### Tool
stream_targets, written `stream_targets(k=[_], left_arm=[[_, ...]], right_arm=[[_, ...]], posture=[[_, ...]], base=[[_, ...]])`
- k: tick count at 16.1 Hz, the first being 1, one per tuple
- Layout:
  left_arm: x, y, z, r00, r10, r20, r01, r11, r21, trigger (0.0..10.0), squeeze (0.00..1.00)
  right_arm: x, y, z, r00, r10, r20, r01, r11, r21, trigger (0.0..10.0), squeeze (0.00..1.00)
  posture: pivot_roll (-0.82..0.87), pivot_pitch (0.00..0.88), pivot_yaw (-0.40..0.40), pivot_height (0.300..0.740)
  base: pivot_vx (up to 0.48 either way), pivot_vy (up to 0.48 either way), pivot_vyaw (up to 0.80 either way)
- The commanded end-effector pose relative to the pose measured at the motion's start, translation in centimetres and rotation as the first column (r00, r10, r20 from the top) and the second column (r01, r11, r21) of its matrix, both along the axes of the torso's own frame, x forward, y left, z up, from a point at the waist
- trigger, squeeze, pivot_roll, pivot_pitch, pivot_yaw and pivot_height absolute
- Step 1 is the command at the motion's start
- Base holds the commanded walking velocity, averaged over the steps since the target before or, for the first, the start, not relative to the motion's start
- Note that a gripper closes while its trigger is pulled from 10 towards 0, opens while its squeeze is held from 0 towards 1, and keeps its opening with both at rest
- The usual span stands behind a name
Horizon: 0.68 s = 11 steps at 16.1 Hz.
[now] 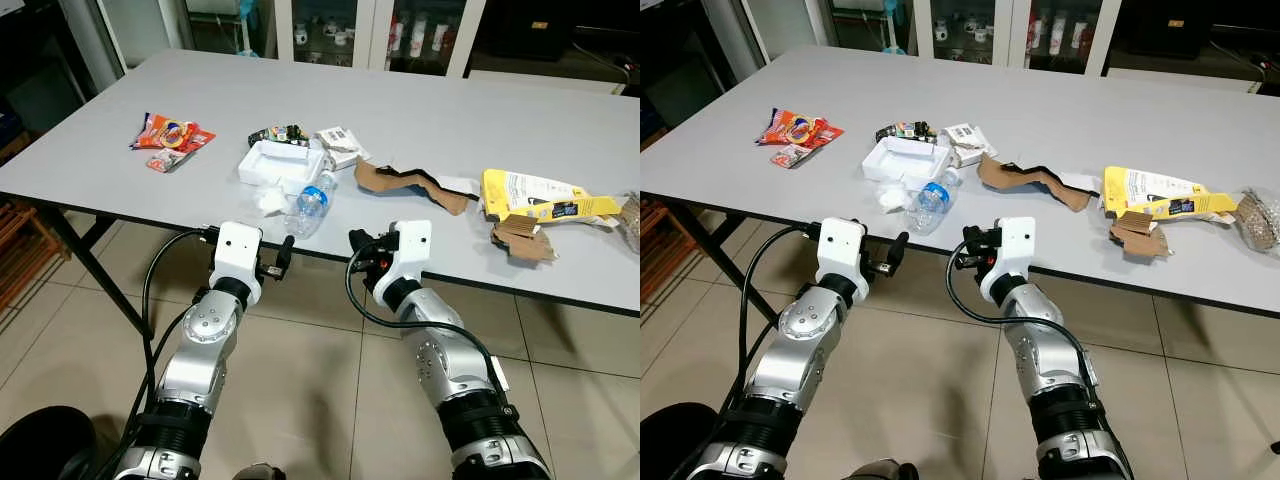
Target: Picking trash to rubbish bin
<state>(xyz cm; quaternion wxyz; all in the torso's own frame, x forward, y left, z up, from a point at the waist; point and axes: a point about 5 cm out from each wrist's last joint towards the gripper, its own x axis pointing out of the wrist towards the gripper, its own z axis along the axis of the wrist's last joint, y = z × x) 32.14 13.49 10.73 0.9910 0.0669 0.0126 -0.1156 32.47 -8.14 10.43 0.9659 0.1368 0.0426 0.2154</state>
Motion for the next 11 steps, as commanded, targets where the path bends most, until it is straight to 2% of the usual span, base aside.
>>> stream_targets(k=[1,4,11], left_arm=[[0.22,-0.22,0.24,1.000,-0.012,0.005,0.012,1.000,0.010,10.0,0.00],[0.18,-0.20,0.27,1.000,-0.014,0.006,0.014,1.000,0.013,10.0,0.00],[0.00,-0.43,0.32,0.999,-0.033,0.009,0.033,0.999,0.017,10.0,0.00]], right_arm=[[-0.02,0.00,0.23,1.000,-0.001,0.008,0.001,1.000,-0.013,10.0,0.00],[-0.03,0.02,0.22,1.000,-0.002,0.008,0.002,1.000,-0.013,10.0,0.00],[-0.06,0.05,0.17,1.000,-0.004,0.007,0.004,1.000,-0.011,10.0,0.00]], posture=[[0.01,0.057,0.025,0.740],[0.01,0.059,0.026,0.740],[0.01,0.060,0.031,0.740]], base=[[0.000,0.000,0.00],[0.080,0.000,0.00],[0.314,0.000,0.00]])
